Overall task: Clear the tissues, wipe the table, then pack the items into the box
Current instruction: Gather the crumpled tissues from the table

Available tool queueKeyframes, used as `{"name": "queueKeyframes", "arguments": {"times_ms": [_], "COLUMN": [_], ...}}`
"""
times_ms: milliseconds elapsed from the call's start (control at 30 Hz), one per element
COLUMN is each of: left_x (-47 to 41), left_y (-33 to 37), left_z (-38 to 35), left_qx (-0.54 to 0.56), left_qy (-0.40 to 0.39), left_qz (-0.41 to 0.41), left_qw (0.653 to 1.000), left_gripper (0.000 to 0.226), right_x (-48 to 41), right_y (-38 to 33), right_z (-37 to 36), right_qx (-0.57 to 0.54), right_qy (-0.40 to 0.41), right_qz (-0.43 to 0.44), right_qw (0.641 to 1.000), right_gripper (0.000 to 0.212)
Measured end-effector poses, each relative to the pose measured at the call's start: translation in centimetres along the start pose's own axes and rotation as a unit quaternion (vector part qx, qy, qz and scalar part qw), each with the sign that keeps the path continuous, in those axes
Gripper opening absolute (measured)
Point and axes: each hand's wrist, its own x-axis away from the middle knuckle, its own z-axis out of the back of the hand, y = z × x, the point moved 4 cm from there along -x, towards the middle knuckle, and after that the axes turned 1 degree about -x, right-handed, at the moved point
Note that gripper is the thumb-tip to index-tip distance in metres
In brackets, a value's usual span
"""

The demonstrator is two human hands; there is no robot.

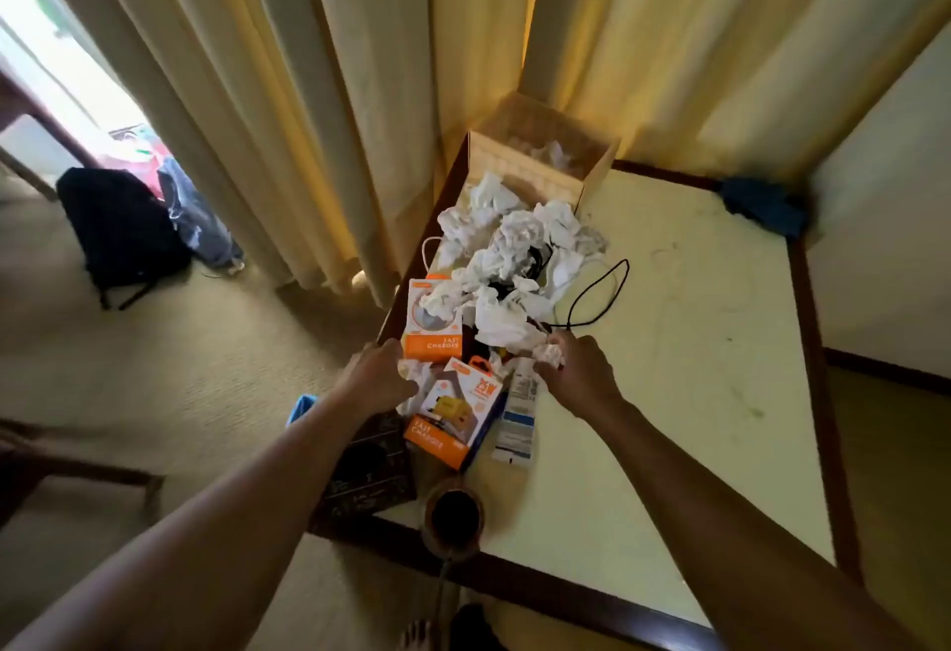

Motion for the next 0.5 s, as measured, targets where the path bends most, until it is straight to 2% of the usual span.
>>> {"name": "queueKeyframes", "arguments": {"times_ms": [67,133,200,267,400,500], "left_x": [-0.9,-1.6,-3.1,-4.2,-3.4,-2.8], "left_y": [-0.1,-0.3,-1.3,-1.8,-0.1,0.0], "left_z": [-0.7,-1.6,-3.0,-3.8,-2.4,-1.3], "left_qx": [0.008,0.01,0.008,0.004,-0.023,-0.015], "left_qy": [-0.035,-0.072,-0.067,-0.054,-0.048,-0.042], "left_qz": [0.022,0.028,0.036,0.039,0.046,0.067], "left_qw": [0.999,0.997,0.997,0.998,0.997,0.997], "left_gripper": [0.049,0.058,0.064,0.052,0.022,0.013], "right_x": [-1.1,-1.6,-1.9,-2.0,-1.9,-1.9], "right_y": [0.2,0.2,0.0,-0.2,0.0,-0.3], "right_z": [-0.5,-1.2,-1.7,-1.5,-0.5,1.0], "right_qx": [-0.017,-0.025,-0.046,-0.073,-0.116,-0.144], "right_qy": [0.028,0.047,0.059,0.068,0.077,0.082], "right_qz": [-0.03,-0.036,-0.023,-0.018,-0.007,0.021], "right_qw": [0.999,0.998,0.997,0.995,0.99,0.986], "right_gripper": [0.038,0.026,0.015,0.003,0.009,0.02]}}
